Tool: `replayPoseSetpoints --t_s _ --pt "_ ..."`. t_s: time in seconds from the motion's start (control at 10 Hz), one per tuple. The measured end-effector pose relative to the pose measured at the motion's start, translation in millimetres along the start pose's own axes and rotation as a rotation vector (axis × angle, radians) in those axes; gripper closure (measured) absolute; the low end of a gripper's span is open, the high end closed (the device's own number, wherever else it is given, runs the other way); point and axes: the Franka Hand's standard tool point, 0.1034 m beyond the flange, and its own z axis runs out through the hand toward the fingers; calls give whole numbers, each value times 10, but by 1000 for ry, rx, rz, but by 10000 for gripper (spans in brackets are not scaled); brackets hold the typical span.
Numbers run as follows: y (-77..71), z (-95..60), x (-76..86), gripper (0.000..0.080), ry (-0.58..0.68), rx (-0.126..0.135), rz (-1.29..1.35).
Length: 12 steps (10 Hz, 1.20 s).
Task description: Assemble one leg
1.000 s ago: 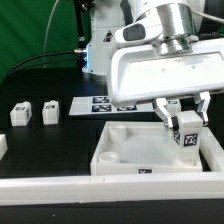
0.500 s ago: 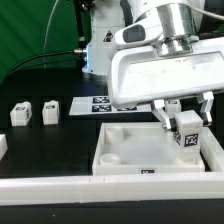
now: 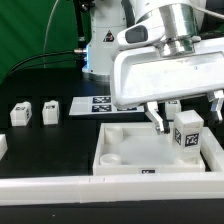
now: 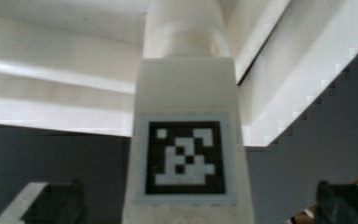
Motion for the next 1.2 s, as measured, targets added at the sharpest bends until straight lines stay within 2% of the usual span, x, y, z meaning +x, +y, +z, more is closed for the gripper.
replayPoseSetpoints --t_s 0.5,0.7,0.9,1.0,1.1,1.2 --pt "1 -57 68 150 2 1 -3" --pt "16 -137 137 150 -18 5 -7" --pt "-23 -134 125 150 -72 26 -11" --pt "-15 -132 131 150 -67 24 -10" --pt "-86 -118 61 150 -153 54 1" --pt "-148 -140 59 150 -275 92 8"
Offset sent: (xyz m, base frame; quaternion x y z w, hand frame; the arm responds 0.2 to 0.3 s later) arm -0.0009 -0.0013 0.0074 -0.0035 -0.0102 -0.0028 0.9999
